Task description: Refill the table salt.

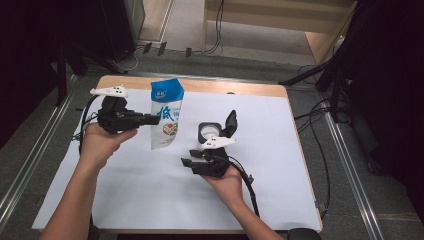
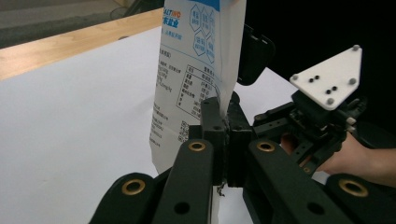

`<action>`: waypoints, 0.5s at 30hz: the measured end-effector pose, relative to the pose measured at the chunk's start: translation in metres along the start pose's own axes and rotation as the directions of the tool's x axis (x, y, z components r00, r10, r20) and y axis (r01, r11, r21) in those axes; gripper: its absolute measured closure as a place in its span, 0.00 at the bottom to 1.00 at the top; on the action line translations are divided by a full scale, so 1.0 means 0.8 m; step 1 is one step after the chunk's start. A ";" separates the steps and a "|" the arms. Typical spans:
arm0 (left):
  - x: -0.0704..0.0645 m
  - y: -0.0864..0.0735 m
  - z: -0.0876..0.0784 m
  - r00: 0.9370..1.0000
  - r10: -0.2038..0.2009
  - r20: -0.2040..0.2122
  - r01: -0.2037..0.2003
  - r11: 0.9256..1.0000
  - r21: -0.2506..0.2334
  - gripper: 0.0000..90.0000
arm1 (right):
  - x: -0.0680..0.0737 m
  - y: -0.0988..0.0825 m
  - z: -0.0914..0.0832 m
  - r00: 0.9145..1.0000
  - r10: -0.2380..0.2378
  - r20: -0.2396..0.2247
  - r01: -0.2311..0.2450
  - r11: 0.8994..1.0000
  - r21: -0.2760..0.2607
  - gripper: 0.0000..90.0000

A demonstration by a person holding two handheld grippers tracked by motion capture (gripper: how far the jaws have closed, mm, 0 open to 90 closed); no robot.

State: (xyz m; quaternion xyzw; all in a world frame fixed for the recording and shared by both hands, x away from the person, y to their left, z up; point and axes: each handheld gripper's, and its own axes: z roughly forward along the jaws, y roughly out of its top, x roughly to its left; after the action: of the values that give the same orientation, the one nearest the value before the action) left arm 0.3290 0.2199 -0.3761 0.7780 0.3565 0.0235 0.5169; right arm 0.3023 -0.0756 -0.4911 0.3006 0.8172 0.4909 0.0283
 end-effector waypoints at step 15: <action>0.038 -0.015 -0.001 0.992 -0.062 -0.105 0.063 0.998 0.007 1.00 | -0.023 -0.009 -0.066 1.000 -0.019 -0.008 0.019 1.000 -0.009 0.61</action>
State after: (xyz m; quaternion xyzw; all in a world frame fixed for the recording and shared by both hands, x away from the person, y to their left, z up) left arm 0.3454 0.2406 -0.3956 0.7668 0.4076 0.0462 0.4937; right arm 0.2964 -0.1294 -0.4740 0.2908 0.8178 0.4956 0.0308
